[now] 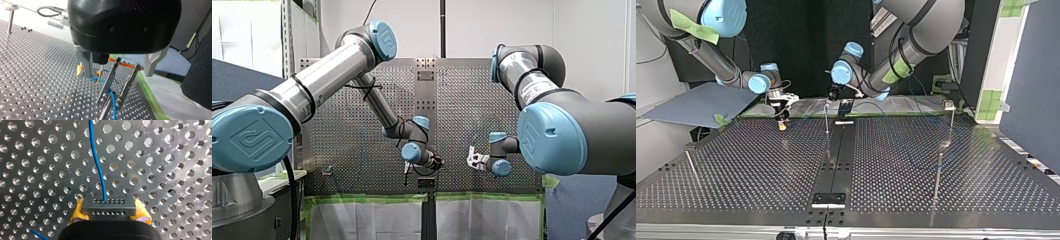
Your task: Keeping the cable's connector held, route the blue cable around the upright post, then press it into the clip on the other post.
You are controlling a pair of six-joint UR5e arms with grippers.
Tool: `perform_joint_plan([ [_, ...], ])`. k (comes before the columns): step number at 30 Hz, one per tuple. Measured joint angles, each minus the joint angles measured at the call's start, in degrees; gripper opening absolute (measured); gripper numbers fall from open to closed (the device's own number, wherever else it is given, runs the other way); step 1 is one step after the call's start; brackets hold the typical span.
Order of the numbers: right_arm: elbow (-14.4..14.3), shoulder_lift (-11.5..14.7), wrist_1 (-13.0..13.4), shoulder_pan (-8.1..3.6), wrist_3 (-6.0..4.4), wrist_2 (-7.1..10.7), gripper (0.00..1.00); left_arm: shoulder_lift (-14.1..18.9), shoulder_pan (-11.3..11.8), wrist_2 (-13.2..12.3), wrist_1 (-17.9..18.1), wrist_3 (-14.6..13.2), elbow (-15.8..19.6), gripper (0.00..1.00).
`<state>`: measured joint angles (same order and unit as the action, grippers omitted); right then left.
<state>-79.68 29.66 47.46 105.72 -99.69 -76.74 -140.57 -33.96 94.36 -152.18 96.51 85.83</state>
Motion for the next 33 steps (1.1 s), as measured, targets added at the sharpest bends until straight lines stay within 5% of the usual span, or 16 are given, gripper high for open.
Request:
perform_joint_plan([
  [27, 0.0, 0.0, -0.5, -0.03, 0.0, 0.0, 0.0, 0.0, -0.9, 1.2, -1.3, 0.0, 0.1, 1.0],
  [33, 0.0, 0.0, -0.5, -0.02, 0.0, 0.0, 0.0, 2.2, -1.2, 3.1, 0.2, -0.5, 2.3, 1.0],
])
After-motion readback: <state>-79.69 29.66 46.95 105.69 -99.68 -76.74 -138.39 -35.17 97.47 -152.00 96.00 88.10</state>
